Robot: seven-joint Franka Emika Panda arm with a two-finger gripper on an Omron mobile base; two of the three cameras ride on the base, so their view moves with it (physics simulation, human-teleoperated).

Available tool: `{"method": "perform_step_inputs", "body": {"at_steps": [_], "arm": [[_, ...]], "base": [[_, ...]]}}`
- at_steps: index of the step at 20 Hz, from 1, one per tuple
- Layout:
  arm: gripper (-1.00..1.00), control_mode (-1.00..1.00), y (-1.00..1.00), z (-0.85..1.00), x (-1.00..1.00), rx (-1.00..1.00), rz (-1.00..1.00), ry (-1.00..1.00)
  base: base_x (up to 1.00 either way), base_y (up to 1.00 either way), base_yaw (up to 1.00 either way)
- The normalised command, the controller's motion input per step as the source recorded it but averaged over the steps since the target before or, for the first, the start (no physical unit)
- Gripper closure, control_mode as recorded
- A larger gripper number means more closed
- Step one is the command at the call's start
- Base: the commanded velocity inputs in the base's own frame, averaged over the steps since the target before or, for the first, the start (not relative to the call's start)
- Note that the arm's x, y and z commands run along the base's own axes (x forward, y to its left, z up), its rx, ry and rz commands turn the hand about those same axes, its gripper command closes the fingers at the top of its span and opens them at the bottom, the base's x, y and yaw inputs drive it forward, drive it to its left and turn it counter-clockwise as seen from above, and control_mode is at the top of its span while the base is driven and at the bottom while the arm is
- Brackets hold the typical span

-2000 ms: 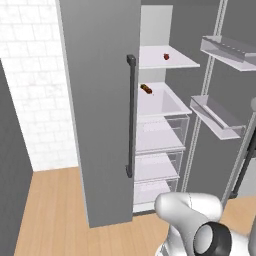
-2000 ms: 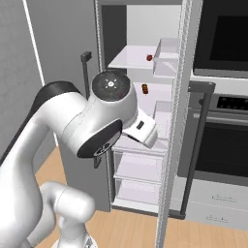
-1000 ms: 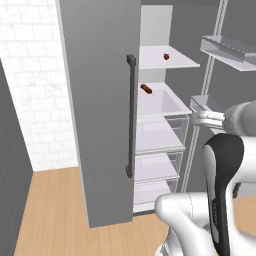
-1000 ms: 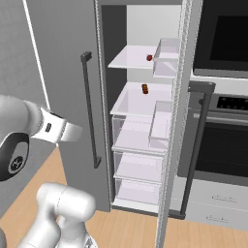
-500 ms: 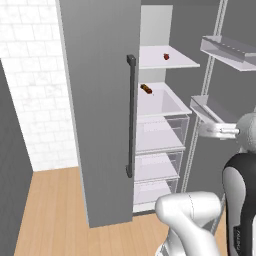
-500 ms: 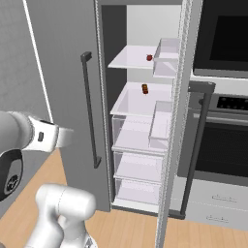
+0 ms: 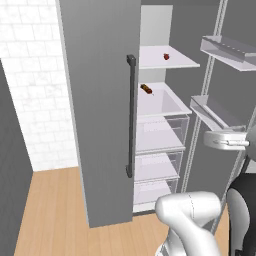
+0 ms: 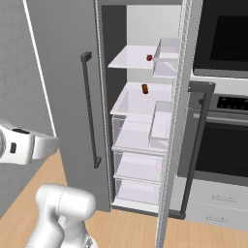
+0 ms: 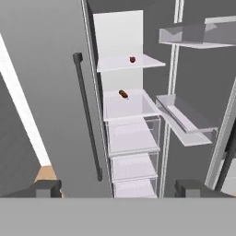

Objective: Take the strawberry from the fridge and place it on top of the pancake, located on the dining counter.

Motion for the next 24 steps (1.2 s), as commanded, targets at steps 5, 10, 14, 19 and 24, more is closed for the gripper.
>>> {"method": "perform_step_inputs", "body": {"at_steps": [5,10,14,19,24], "arm": [[-1.0,-1.0,0.0,0.0,-0.12,0.0,-0.04,0.0],[-1.0,1.0,-0.02,0.0,0.0,0.0,-0.01,0.0],[-1.0,1.0,0.0,0.0,0.0,0.0,0.0,0.0],[-1.0,1.0,0.0,0.0,0.0,0.0,0.0,0.0],[-1.0,1.0,0.0,0.0,0.0,0.0,0.0,0.0]], "base": [[0.0,0.0,0.0],[0.05,-0.29,-0.07],[0.18,-0.28,-0.03],[0.71,0.0,0.0],[0.97,-0.13,0.0]]}}
